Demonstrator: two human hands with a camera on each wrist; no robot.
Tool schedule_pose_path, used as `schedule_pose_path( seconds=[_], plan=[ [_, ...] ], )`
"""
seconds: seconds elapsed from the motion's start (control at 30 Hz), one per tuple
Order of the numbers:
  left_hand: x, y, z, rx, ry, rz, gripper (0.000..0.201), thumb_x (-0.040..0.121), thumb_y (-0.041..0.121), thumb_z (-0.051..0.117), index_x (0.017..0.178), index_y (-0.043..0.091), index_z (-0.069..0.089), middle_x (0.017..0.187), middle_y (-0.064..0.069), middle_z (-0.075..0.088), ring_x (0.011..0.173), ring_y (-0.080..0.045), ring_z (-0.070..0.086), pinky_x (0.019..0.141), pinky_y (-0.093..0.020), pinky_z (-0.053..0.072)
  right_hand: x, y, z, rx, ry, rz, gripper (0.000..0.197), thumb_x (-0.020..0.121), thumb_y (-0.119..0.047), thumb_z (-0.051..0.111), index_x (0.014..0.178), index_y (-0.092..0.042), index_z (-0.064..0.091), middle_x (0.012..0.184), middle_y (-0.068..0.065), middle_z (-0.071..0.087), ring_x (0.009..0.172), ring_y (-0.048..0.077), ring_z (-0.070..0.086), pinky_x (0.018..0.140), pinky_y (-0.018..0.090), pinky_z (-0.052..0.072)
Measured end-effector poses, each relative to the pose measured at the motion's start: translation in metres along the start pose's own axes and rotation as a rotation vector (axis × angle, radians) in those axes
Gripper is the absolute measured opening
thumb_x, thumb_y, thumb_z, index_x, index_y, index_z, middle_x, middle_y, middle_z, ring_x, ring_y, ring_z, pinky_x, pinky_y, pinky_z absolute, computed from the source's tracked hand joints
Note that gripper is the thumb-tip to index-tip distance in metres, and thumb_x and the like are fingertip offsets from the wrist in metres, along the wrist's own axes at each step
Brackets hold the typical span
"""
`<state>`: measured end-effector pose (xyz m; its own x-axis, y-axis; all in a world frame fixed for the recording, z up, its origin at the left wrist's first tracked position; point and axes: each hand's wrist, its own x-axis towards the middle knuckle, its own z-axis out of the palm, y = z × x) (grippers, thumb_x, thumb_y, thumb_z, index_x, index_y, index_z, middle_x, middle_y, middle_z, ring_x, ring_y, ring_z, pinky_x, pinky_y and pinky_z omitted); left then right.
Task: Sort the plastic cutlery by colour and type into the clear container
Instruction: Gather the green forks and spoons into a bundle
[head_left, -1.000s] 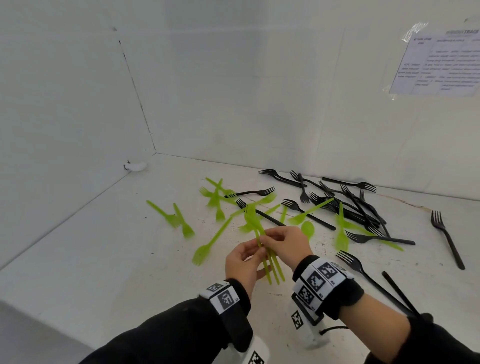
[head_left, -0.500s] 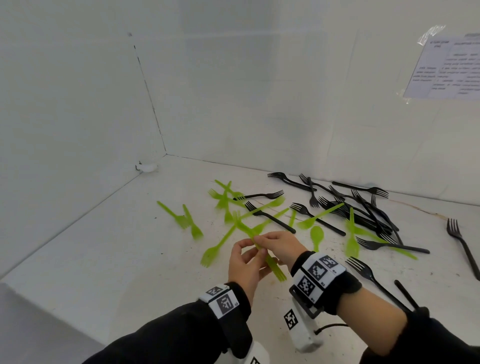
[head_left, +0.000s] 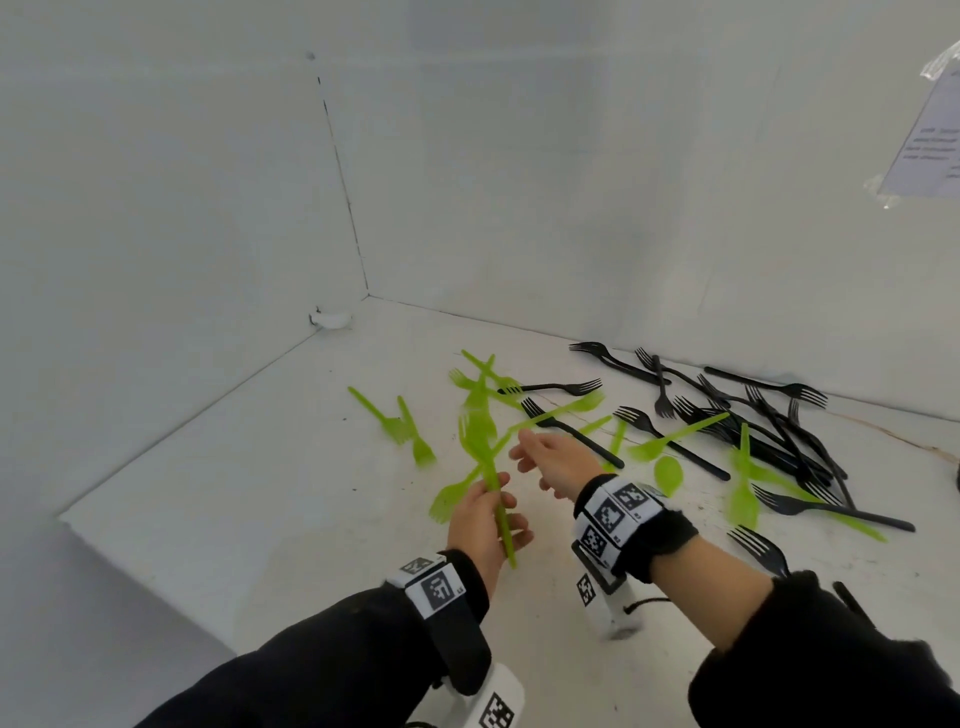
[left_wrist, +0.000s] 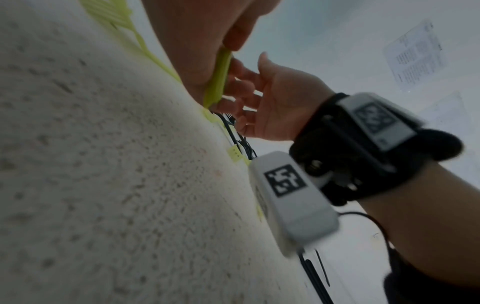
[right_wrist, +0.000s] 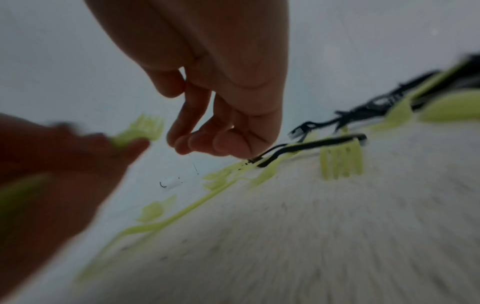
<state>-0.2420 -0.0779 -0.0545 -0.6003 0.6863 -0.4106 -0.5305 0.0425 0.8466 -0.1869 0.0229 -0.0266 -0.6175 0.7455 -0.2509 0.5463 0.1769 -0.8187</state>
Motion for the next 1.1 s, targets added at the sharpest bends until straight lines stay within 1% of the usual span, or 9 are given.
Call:
schedule_pose_path(
  seconds=[0.1, 0.17, 0.27, 0.37, 0.5, 0.67, 0.77, 0.9, 1.1],
  plan=[
    [0.003, 0.003, -0.006, 0.042, 0.102, 0.028, 0.026, 0.097, 0.012, 0.029, 0.097, 0.011, 0.055, 0.067, -0.002, 0.039, 0.039, -0.009, 0.029, 0.040, -0.020, 0.023, 0.028, -0.007, 0.010, -0.373, -0.065, -0.210, 0.029, 0.093, -0.013, 0.049, 0.118, -0.012, 0.063, 0.125, 0.006, 0.061, 0.115, 0.018, 0.054, 0.095, 0.024, 0.038],
    [0.003, 0.005, -0.010, 0.101, 0.125, 0.069, 0.027, 0.099, 0.018, 0.029, 0.093, 0.017, 0.055, 0.067, 0.000, 0.037, 0.041, -0.009, 0.024, 0.039, -0.018, 0.019, 0.046, -0.014, 0.023, -0.613, -0.224, -0.269, 0.035, 0.089, -0.012, 0.055, 0.123, -0.018, 0.060, 0.133, 0.004, 0.054, 0.124, 0.021, 0.047, 0.102, 0.029, 0.038],
    [0.004, 0.007, -0.014, 0.175, 0.139, 0.106, 0.028, 0.100, 0.021, 0.028, 0.094, 0.021, 0.055, 0.065, 0.000, 0.035, 0.041, -0.008, 0.023, 0.040, -0.017, 0.018, 0.065, -0.021, 0.047, -0.932, -0.294, -0.293, 0.027, 0.084, -0.017, 0.060, 0.111, -0.015, 0.064, 0.120, 0.006, 0.059, 0.115, 0.027, 0.054, 0.095, 0.037, 0.045],
    [0.006, 0.009, -0.018, 0.179, 0.149, 0.088, 0.027, 0.100, 0.018, 0.028, 0.088, 0.017, 0.052, 0.066, -0.001, 0.036, 0.044, -0.011, 0.024, 0.042, -0.018, 0.019, 0.076, -0.026, 0.056, -1.035, -0.283, -0.308, 0.008, 0.085, -0.022, 0.058, 0.080, -0.016, 0.061, 0.107, 0.005, 0.060, 0.112, 0.027, 0.054, 0.096, 0.038, 0.034],
    [0.010, 0.014, -0.023, 0.162, 0.159, 0.071, 0.028, 0.101, 0.018, 0.027, 0.089, 0.018, 0.053, 0.068, -0.001, 0.037, 0.045, -0.012, 0.025, 0.044, -0.020, 0.020, 0.093, -0.032, 0.047, -0.910, -0.222, -0.321, 0.025, 0.097, -0.021, 0.041, 0.113, -0.018, 0.060, 0.120, 0.001, 0.062, 0.117, 0.022, 0.051, 0.101, 0.037, 0.028],
    [0.015, 0.020, -0.029, 0.152, 0.171, 0.066, 0.028, 0.101, 0.018, 0.027, 0.092, 0.017, 0.053, 0.068, -0.001, 0.038, 0.043, -0.011, 0.027, 0.043, -0.020, 0.022, 0.119, -0.045, 0.044, -0.850, -0.207, -0.448, 0.031, 0.090, -0.013, 0.046, 0.119, -0.011, 0.056, 0.111, 0.010, 0.053, 0.111, 0.030, 0.054, 0.088, 0.035, 0.043],
    [0.020, 0.022, -0.032, 0.136, 0.174, 0.060, 0.028, 0.101, 0.018, 0.027, 0.090, 0.018, 0.053, 0.068, -0.001, 0.039, 0.044, -0.011, 0.028, 0.043, -0.021, 0.023, 0.135, -0.056, 0.057, -1.018, -0.187, -0.530, 0.039, 0.092, -0.006, 0.040, 0.127, -0.017, 0.053, 0.126, 0.005, 0.050, 0.113, 0.026, 0.055, 0.080, 0.033, 0.046],
    [0.031, 0.028, -0.034, 0.099, 0.171, 0.045, 0.027, 0.101, 0.018, 0.027, 0.093, 0.017, 0.053, 0.067, -0.001, 0.039, 0.042, -0.010, 0.029, 0.044, -0.020, 0.023, 0.152, -0.062, 0.082, -1.043, -0.171, -0.567, 0.026, 0.096, -0.018, 0.044, 0.121, -0.017, 0.052, 0.114, 0.007, 0.062, 0.092, 0.027, 0.062, 0.074, 0.033, 0.047],
    [0.052, 0.042, -0.032, 0.051, 0.166, 0.037, 0.025, 0.099, 0.019, 0.030, 0.090, 0.018, 0.053, 0.064, 0.000, 0.038, 0.036, -0.008, 0.029, 0.040, -0.016, 0.023, 0.171, -0.056, 0.097, -1.060, -0.225, -0.649, 0.028, 0.087, -0.039, 0.054, 0.088, -0.012, 0.061, 0.093, 0.009, 0.068, 0.080, 0.025, 0.063, 0.067, 0.031, 0.045]
  ],
)
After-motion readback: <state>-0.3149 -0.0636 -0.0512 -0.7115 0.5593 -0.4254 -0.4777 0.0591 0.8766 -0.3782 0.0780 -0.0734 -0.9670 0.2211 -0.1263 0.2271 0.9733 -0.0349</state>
